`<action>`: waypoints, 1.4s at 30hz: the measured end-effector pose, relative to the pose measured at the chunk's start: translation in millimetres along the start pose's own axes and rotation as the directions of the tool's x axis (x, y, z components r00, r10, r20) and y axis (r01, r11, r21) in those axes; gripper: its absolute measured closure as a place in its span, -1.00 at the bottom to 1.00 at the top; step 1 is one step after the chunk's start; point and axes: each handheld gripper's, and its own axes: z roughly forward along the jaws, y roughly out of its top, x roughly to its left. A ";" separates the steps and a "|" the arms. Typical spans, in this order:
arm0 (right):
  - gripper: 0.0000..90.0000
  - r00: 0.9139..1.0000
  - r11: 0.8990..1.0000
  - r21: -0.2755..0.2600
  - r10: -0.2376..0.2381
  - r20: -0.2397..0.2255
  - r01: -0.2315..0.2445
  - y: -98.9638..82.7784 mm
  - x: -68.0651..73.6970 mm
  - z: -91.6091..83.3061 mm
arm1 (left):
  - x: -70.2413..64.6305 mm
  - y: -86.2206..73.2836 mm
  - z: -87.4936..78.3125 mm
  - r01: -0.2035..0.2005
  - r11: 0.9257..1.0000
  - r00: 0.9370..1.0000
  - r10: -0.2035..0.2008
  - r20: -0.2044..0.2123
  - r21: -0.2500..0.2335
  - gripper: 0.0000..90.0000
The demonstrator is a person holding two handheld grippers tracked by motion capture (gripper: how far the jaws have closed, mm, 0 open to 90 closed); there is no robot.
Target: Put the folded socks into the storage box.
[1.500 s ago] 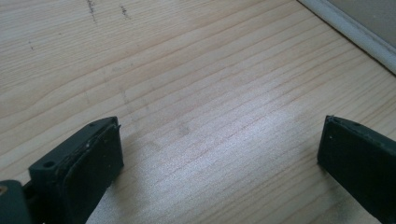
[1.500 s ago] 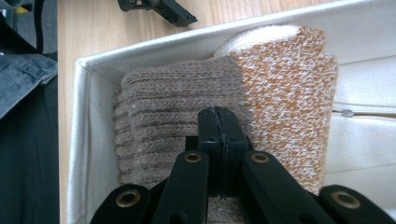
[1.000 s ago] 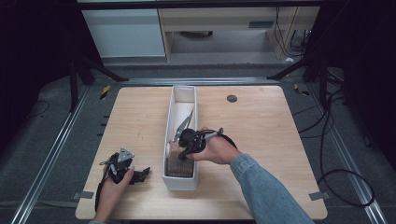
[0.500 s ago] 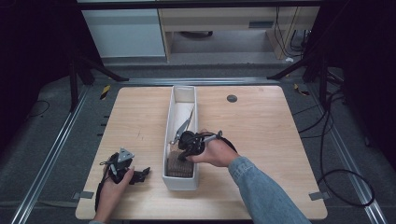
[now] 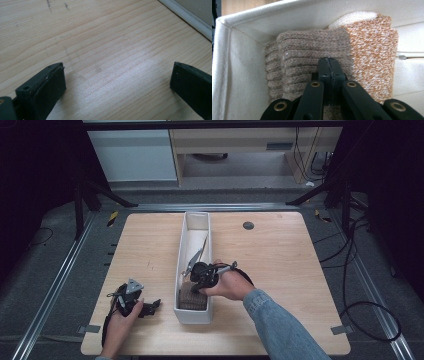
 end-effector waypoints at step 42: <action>-0.48 0.994 0.992 -0.124 -0.021 0.109 0.035 3.9 9.7 -40.2 | 0.2 0.1 -0.1 -0.002 1.000 1.000 0.002 0.000 0.002 -1.00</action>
